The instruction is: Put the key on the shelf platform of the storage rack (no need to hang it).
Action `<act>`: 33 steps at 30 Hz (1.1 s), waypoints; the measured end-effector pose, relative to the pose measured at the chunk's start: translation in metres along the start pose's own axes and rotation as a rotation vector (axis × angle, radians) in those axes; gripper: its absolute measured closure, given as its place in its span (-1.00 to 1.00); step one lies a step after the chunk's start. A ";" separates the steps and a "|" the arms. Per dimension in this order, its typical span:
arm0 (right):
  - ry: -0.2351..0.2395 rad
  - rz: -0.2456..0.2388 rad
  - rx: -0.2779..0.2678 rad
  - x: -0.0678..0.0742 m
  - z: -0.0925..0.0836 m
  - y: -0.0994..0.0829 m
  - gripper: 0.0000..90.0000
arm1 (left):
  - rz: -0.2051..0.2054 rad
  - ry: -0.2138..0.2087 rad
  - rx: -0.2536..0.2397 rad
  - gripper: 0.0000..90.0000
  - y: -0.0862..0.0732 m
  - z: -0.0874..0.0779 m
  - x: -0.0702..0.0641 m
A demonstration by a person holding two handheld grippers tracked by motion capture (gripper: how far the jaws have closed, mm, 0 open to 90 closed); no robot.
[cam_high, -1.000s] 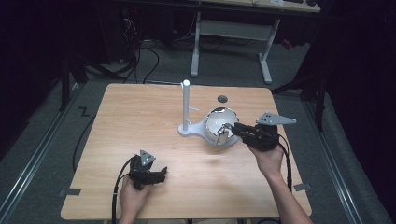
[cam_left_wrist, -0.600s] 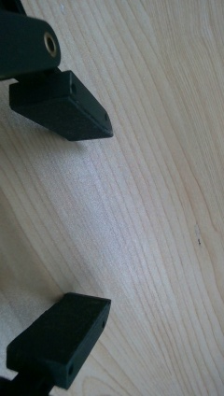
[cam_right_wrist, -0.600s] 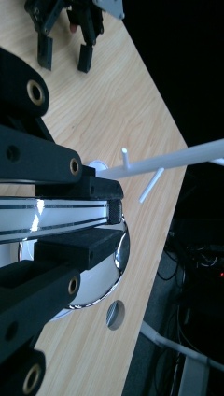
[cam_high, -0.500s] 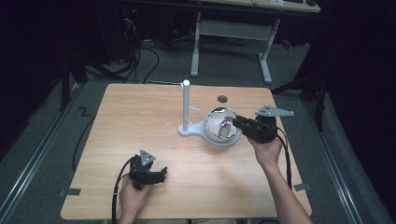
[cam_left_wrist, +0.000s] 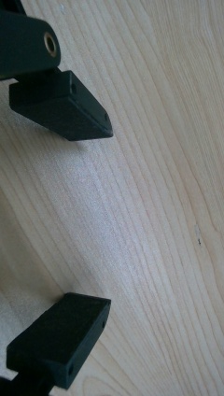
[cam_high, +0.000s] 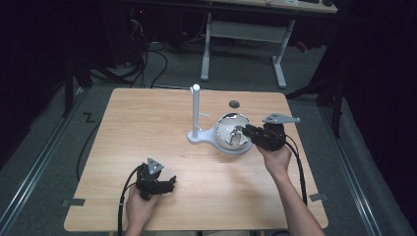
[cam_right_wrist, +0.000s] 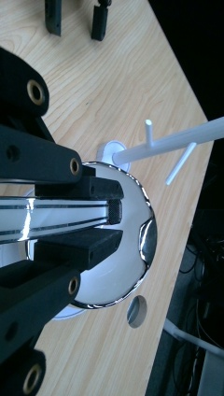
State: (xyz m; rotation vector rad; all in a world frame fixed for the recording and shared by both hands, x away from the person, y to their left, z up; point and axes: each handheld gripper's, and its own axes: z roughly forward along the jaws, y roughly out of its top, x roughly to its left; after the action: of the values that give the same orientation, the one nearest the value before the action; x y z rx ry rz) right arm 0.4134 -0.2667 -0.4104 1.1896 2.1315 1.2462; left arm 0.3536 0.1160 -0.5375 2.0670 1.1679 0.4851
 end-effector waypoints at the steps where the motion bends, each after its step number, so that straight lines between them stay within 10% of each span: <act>1: -0.001 0.001 0.003 0.000 0.001 -0.001 0.68 | 0.000 -0.001 0.001 -0.65 0.000 0.000 0.000; 33: -0.028 0.035 0.080 -0.011 0.038 -0.010 0.68 | 0.002 -0.001 0.002 -0.66 0.000 0.000 0.000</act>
State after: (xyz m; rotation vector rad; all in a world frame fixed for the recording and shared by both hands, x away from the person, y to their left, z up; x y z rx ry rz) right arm 0.4405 -0.2584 -0.4400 1.2751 2.1675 1.1612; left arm 0.3535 0.1161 -0.5374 2.0702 1.1663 0.4840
